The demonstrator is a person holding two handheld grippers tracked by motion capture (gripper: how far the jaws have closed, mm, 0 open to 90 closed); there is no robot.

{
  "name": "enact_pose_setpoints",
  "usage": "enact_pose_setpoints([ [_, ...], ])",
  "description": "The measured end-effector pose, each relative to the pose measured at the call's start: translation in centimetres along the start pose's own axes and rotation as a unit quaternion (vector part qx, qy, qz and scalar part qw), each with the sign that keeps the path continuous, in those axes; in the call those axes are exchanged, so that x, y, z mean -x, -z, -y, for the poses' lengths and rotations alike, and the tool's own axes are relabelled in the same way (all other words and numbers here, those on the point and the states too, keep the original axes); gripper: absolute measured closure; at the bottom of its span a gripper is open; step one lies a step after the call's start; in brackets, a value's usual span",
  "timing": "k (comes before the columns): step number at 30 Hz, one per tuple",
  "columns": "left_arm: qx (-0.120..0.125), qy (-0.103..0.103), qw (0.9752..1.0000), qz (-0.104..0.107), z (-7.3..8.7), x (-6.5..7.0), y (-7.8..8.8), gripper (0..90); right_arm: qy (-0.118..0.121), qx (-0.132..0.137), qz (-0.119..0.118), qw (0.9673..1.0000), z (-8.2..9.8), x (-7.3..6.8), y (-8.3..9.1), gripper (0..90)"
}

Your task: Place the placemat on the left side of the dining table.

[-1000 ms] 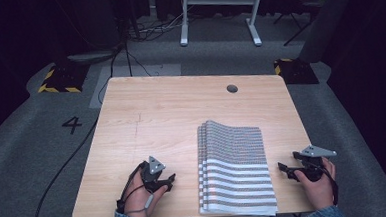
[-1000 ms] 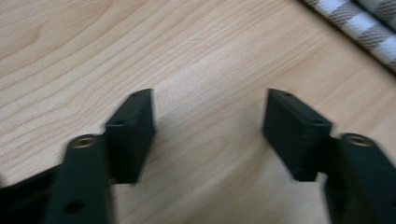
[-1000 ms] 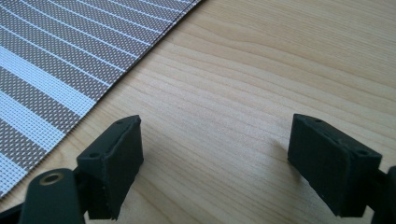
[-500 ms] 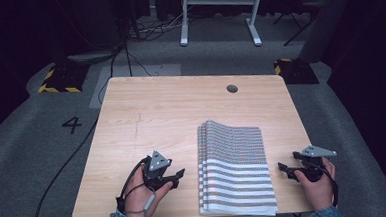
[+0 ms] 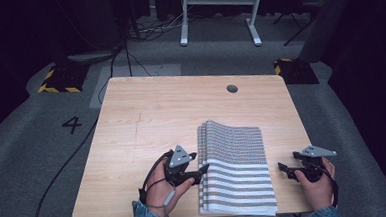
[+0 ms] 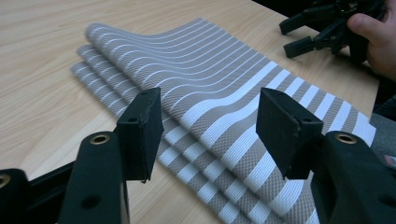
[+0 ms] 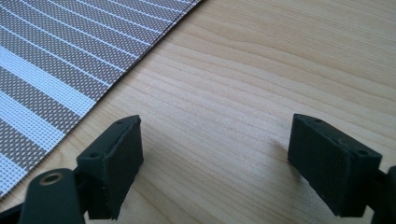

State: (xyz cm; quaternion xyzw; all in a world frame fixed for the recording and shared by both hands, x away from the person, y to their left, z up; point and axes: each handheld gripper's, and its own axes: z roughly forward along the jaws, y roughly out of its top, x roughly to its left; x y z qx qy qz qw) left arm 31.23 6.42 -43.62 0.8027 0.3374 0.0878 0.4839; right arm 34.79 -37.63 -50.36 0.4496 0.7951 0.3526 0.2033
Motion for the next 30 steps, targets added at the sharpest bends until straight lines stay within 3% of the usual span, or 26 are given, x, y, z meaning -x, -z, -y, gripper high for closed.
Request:
enact_pose_setpoints([
  [6, -0.028, 0.007, 0.9993, 0.024, 0.4, 0.0, -3.1, 40.1, 0.0, 0.0, 0.0, 1.0, 0.0, 0.0, 0.0, 18.0],
  [14, -0.057, 0.022, 0.998, 0.019, 1.7, -0.1, -4.9, 37.8, 0.0, 0.0, 0.001, 1.0, 0.0, 0.0, 0.0, 18.0],
  [18, -0.077, 0.017, 0.9967, 0.016, 2.5, -0.1, -5.5, 29.7, 0.0, 0.0, 0.0, 1.0, 0.0, 0.0, 0.0, 18.0],
  [23, -0.074, 0.022, 0.9967, 0.027, 3.0, -0.2, -6.0, 27.7, -0.003, 0.0, 0.0, 1.0, -0.1, 0.0, 0.0, 17.6],
  [24, -0.068, 0.021, 0.9964, 0.047, 3.3, -0.3, -6.5, 27.9, -0.001, -0.001, 0.003, 1.0, -0.1, 0.0, 0.0, 17.5],
  [26, -0.077, 0.016, 0.9953, 0.056, 3.4, -0.2, -7.0, 29.3, 0.0, 0.0, 0.003, 1.0, -0.1, 0.0, -0.1, 17.3],
  [27, -0.079, 0.017, 0.9955, 0.049, 3.4, 0.0, -7.0, 31.7, 0.0, -0.001, 0.003, 1.0, -0.1, 0.0, -0.1, 17.3],
  [28, -0.081, 0.006, 0.9958, 0.044, 3.3, 0.0, -7.0, 36.6, 0.001, 0.0, 0.003, 1.0, -0.1, 0.0, -0.2, 17.3],
  [30, -0.081, 0.012, 0.9957, 0.044, 3.4, 0.1, -7.0, 54.7, 0.001, 0.0, 0.004, 1.0, -0.2, 0.0, -0.2, 17.3],
])
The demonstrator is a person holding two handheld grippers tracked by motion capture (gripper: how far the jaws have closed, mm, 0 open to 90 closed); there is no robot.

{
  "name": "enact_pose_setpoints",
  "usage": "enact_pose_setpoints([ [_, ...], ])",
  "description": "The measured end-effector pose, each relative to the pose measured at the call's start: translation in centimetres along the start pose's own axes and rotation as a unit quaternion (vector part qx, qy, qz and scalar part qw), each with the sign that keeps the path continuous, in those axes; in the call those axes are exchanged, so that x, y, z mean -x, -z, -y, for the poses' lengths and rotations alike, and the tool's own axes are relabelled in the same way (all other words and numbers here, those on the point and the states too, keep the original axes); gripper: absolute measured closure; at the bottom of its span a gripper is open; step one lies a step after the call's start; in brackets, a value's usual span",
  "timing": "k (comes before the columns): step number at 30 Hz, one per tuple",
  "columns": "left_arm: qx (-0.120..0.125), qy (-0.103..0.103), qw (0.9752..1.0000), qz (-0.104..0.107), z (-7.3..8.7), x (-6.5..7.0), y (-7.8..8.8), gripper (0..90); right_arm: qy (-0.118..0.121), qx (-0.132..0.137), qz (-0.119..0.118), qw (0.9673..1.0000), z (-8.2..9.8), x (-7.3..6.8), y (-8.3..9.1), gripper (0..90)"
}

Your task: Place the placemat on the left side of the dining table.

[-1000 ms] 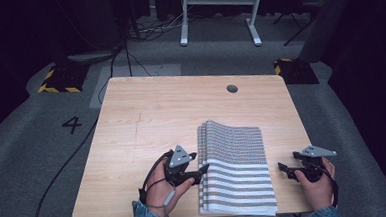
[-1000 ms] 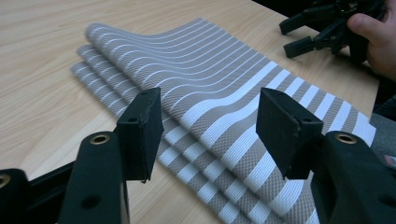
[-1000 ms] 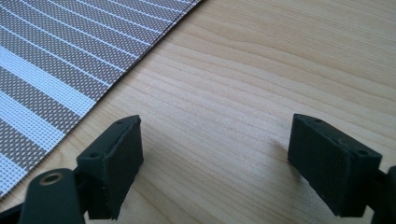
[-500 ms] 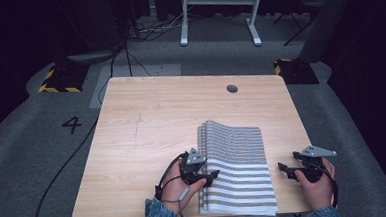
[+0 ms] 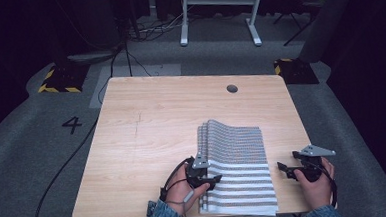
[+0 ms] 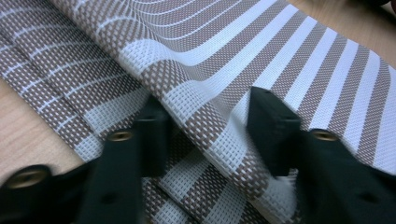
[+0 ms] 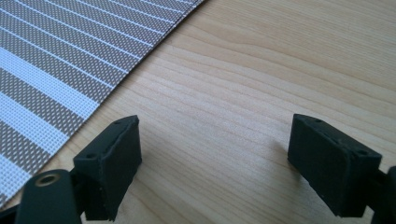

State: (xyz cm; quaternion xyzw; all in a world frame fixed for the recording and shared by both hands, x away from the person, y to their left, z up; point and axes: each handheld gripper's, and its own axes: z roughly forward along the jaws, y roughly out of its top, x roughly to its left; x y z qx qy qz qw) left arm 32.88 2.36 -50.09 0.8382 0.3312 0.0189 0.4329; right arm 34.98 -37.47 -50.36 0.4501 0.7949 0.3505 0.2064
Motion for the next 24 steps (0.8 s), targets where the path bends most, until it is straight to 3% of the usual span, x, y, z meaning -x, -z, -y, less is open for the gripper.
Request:
enact_pose_setpoints([
  [1, 0.001, 0.004, 1.0, -0.005, 0.1, 0.1, 0.0, 61.0, 0.0, 0.0, 0.0, 1.0, 0.0, 0.0, 0.0, 17.3],
  [5, 0.012, -0.011, 0.9998, -0.013, 0.1, 0.5, 0.1, 82.6, 0.0, 0.0, 0.0, 1.0, 0.0, 0.0, 0.0, 17.3],
  [6, 0.018, -0.027, 0.9994, -0.012, 0.0, 0.9, 0.2, 85.4, -0.002, 0.0, -0.001, 1.0, 0.0, 0.0, 0.0, 17.3],
  [8, 0.021, -0.034, 0.9992, -0.01, -0.1, 1.0, 0.3, 86.6, 0.0, 0.0, 0.0, 1.0, 0.0, 0.0, 0.0, 17.3],
  [10, 0.042, -0.048, 0.9978, -0.015, -0.6, 1.4, 1.2, 87.8, -0.004, 0.001, -0.001, 1.0, 0.0, 0.0, 0.0, 17.3],
  [13, 0.052, -0.062, 0.9965, -0.02, -1.3, 1.6, 2.6, 88.1, -0.005, 0.001, -0.001, 1.0, 0.0, 0.0, 0.0, 17.3],
  [24, 0.075, -0.1, 0.9901, -0.064, -2.3, 1.6, 9.0, 88.2, -0.004, 0.001, -0.002, 1.0, 0.0, 0.0, 0.0, 17.3],
])
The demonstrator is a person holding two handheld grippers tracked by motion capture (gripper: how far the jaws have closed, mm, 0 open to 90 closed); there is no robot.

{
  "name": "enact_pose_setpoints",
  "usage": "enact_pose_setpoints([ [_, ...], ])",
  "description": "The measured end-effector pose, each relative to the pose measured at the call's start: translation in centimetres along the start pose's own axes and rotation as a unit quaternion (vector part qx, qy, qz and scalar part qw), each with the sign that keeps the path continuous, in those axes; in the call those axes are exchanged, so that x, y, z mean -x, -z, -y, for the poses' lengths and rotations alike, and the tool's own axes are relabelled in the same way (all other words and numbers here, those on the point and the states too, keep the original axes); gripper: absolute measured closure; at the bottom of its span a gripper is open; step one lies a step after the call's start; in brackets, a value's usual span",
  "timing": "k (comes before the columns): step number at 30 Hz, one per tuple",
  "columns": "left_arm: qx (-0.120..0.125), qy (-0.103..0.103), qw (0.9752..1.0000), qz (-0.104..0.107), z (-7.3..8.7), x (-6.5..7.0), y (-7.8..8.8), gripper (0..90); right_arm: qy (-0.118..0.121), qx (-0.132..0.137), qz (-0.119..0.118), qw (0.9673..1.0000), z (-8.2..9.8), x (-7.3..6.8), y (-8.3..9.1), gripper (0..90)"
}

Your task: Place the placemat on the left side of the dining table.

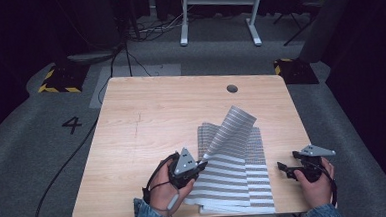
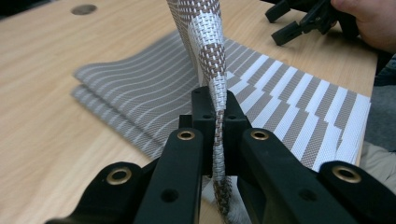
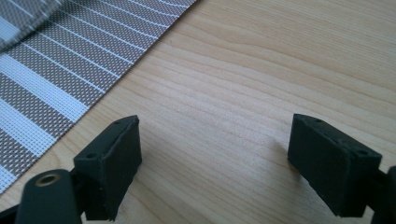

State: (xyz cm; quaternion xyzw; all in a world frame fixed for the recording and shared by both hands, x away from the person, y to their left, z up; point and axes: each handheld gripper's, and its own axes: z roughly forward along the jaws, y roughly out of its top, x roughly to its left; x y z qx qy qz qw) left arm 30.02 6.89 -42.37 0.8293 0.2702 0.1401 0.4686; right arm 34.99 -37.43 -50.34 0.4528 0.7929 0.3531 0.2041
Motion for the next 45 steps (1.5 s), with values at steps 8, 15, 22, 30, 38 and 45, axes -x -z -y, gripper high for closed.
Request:
enact_pose_setpoints([
  [8, 0.013, -0.018, 0.9994, -0.025, -0.2, -0.8, 4.0, 88.3, 0.0, 0.0, -0.001, 1.0, 0.0, 0.0, 0.0, 17.8],
  [15, 0.019, -0.006, 0.999, -0.04, 0.4, -2.4, 6.4, 88.2, 0.0, 0.0, 0.0, 1.0, 0.0, 0.0, 0.0, 17.8],
  [22, 0.017, 0.008, 0.9988, -0.044, 1.0, -4.1, 8.6, 88.2, 0.001, 0.0, -0.001, 1.0, 0.0, 0.1, 0.0, 17.8],
  [30, 0.011, 0.016, 0.9974, -0.069, 1.7, -5.9, 10.4, 88.2, 0.0, 0.001, -0.002, 1.0, 0.0, 0.1, -0.1, 17.8],
  [38, 0.01, 0.032, 0.9962, -0.08, 2.6, -8.0, 11.0, 88.1, 0.002, 0.0, 0.0, 1.0, 0.0, 0.1, 0.0, 17.8],
  [45, 0.005, 0.038, 0.9962, -0.078, 3.6, -10.0, 9.5, 87.9, 0.001, 0.002, -0.001, 1.0, 0.0, 0.1, -0.1, 17.8],
])
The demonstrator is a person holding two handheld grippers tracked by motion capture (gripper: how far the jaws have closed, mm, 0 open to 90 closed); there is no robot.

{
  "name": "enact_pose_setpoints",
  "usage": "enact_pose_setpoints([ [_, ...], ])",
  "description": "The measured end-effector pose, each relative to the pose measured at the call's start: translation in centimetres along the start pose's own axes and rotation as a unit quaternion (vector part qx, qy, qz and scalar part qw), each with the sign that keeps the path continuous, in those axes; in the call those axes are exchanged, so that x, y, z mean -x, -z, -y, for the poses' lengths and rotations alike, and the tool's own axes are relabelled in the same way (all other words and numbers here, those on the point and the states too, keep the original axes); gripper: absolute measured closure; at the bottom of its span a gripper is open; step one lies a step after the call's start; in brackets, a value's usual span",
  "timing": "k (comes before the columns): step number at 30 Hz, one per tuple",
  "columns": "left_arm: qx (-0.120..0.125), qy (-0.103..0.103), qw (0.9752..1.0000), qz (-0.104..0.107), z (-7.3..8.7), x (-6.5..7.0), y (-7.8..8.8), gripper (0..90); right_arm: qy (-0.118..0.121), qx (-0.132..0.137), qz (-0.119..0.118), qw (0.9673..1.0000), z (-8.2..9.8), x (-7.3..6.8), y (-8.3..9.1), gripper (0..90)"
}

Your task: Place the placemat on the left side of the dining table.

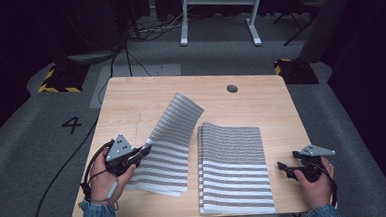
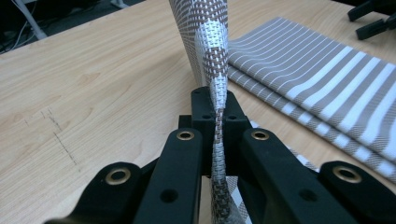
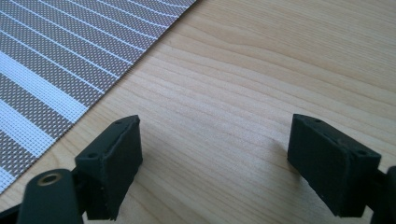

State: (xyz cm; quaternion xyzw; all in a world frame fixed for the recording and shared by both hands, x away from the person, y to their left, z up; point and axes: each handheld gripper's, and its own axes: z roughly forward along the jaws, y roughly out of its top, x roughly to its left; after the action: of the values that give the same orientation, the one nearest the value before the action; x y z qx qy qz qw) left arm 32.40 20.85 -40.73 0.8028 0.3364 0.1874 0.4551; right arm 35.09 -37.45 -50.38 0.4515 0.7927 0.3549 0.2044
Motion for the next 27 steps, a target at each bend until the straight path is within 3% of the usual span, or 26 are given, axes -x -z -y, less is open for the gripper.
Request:
enact_pose_setpoints([
  [4, -0.001, 0.007, 1.0, 0.0, 0.5, -1.2, -1.6, 88.0, 0.001, -0.002, 0.001, 1.0, 0.0, 0.0, 0.0, 17.8],
  [8, 0.007, -0.005, 0.9996, -0.028, 0.8, -2.3, -3.2, 85.8, 0.002, -0.001, 0.002, 1.0, 0.0, 0.0, 0.0, 17.8],
  [9, 0.022, -0.007, 0.9985, -0.049, 1.0, -2.7, -3.6, 73.7, 0.003, -0.001, 0.002, 1.0, 0.0, 0.0, 0.0, 17.8],
  [10, 0.037, -0.002, 0.997, -0.067, 1.1, -3.0, -4.0, 73.7, 0.003, -0.001, 0.002, 1.0, 0.0, 0.0, 0.0, 17.8],
  [11, 0.049, -0.003, 0.9937, -0.101, 1.2, -3.5, -4.2, 56.3, 0.001, -0.002, 0.002, 1.0, 0.0, 0.0, 0.1, 17.8],
  [12, 0.049, -0.003, 0.9937, -0.101, 1.2, -3.5, -4.2, 50.5, 0.001, -0.002, 0.002, 1.0, 0.0, 0.0, 0.1, 17.8],
  [13, 0.054, -0.002, 0.9917, -0.117, 1.2, -3.7, -4.1, 45.2, 0.002, -0.001, 0.002, 1.0, 0.0, 0.0, 0.0, 17.8],
  [15, 0.058, 0.009, 0.9897, -0.13, 1.1, -3.7, -3.6, 43.2, 0.003, -0.001, 0.002, 1.0, 0.0, 0.0, 0.0, 17.8],
  [17, 0.062, 0.009, 0.9902, -0.125, 0.8, -3.2, -3.1, 41.2, 0.003, -0.001, 0.003, 1.0, 0.0, 0.0, 0.0, 17.8],
  [21, 0.061, 0.008, 0.9951, -0.077, 0.1, -1.4, -2.9, 39.7, 0.004, -0.003, 0.003, 1.0, 0.0, 0.0, 0.0, 17.8],
  [27, 0.029, -0.014, 0.9994, -0.016, -0.5, 2.0, -3.7, 34.7, 0.005, -0.003, 0.003, 1.0, 0.0, 0.0, 0.0, 17.8],
])
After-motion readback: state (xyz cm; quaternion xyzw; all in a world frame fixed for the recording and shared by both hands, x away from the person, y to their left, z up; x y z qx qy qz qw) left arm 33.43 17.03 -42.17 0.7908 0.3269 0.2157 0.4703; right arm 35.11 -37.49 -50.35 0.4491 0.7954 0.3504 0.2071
